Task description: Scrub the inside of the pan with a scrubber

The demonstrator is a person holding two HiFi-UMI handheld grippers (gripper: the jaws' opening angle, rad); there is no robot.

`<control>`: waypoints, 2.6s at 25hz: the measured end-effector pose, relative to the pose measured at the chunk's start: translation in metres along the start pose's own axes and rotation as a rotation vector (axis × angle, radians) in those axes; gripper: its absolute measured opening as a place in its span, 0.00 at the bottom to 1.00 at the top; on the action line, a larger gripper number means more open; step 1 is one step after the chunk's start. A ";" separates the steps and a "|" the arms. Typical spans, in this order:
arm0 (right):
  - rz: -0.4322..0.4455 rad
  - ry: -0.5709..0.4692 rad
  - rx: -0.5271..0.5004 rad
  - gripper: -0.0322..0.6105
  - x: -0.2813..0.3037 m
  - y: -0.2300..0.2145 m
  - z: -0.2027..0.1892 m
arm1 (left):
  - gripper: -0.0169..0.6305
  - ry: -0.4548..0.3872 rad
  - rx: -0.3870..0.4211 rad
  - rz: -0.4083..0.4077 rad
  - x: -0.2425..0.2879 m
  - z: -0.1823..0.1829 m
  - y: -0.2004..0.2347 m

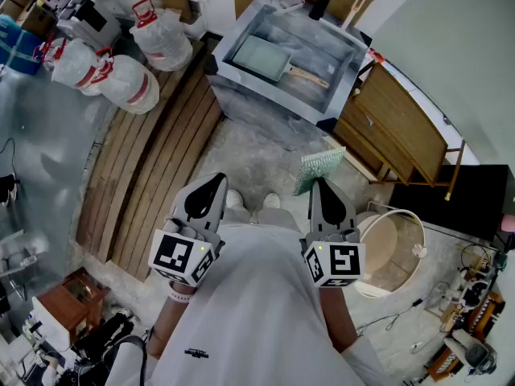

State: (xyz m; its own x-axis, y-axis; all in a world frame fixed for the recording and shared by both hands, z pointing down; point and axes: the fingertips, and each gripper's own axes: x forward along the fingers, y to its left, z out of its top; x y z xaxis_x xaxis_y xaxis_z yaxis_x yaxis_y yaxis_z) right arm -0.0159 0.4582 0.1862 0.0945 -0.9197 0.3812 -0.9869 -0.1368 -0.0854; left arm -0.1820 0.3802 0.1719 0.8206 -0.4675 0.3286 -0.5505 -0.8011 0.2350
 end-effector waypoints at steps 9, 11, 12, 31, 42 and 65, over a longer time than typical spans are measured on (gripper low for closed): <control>-0.005 -0.009 0.001 0.06 0.004 0.004 0.009 | 0.03 -0.001 -0.017 0.011 -0.002 0.004 0.011; 0.001 -0.016 0.003 0.06 0.006 0.010 0.011 | 0.03 -0.001 -0.025 0.017 -0.006 0.001 0.019; 0.004 -0.015 -0.001 0.06 0.008 0.014 0.012 | 0.03 -0.002 -0.029 0.021 -0.008 0.000 0.023; 0.010 0.003 -0.044 0.06 0.088 0.065 0.042 | 0.03 -0.029 -0.054 0.033 -0.010 0.018 0.123; 0.071 0.043 -0.021 0.06 0.195 0.020 0.061 | 0.03 0.010 -0.045 0.066 0.079 0.048 0.166; 0.334 0.140 -0.110 0.06 0.384 -0.050 0.104 | 0.03 0.009 -0.098 0.282 0.229 0.114 0.223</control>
State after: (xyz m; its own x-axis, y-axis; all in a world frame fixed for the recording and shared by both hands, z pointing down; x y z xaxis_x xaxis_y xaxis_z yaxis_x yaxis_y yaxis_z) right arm 0.0831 0.0740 0.2413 -0.2466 -0.8463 0.4721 -0.9690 0.2097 -0.1304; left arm -0.0993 0.0516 0.1957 0.6320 -0.6630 0.4013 -0.7692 -0.5997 0.2205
